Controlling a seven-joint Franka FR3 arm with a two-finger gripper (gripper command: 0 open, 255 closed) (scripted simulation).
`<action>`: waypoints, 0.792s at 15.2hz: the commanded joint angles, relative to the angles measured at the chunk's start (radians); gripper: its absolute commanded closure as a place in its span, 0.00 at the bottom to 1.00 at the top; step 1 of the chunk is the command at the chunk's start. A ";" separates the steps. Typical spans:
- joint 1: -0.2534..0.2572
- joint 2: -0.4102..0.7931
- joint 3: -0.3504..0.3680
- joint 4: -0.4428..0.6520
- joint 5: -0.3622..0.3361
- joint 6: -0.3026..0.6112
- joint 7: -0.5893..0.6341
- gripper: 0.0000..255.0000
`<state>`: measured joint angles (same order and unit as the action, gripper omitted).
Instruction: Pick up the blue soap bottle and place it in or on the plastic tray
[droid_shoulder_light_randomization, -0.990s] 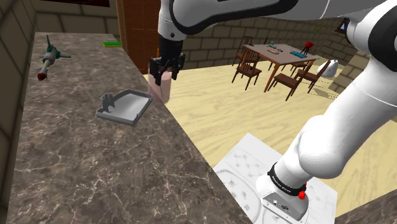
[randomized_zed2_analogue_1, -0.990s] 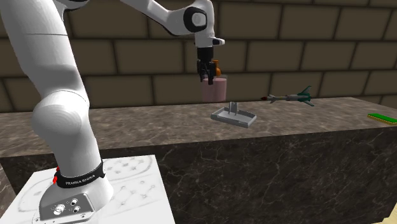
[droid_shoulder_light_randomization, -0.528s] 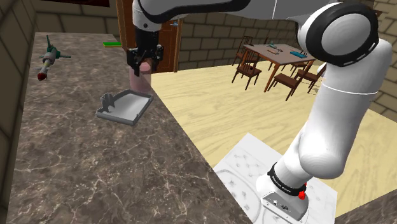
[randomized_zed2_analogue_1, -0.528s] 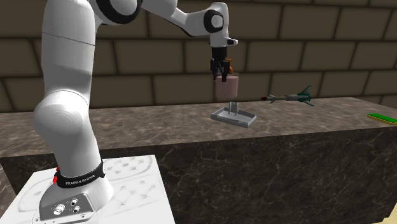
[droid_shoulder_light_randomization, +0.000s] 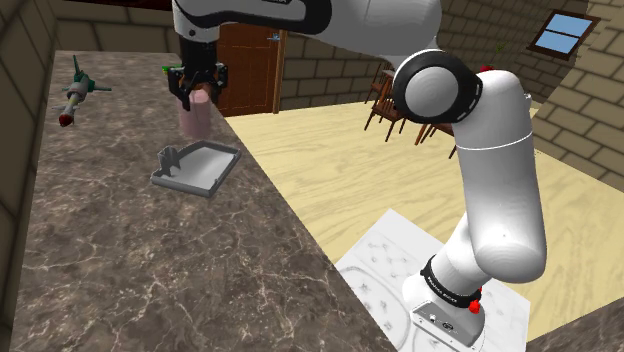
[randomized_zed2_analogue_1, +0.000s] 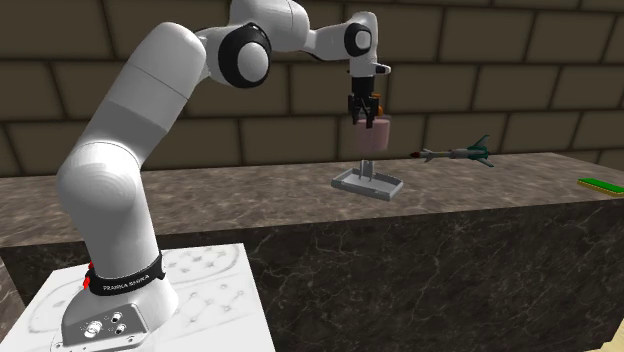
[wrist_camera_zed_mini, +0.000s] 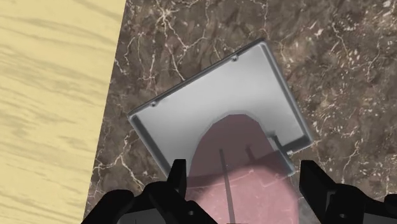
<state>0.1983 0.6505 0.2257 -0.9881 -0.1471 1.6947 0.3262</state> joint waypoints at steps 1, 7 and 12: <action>0.002 0.010 -0.001 -0.005 -0.002 0.016 0.002 1.00; -0.009 -0.005 0.000 -0.112 -0.001 0.107 0.007 1.00; -0.015 -0.006 -0.001 -0.181 -0.003 0.175 0.011 1.00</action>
<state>0.1861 0.6500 0.2242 -1.1468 -0.1500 1.8520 0.3367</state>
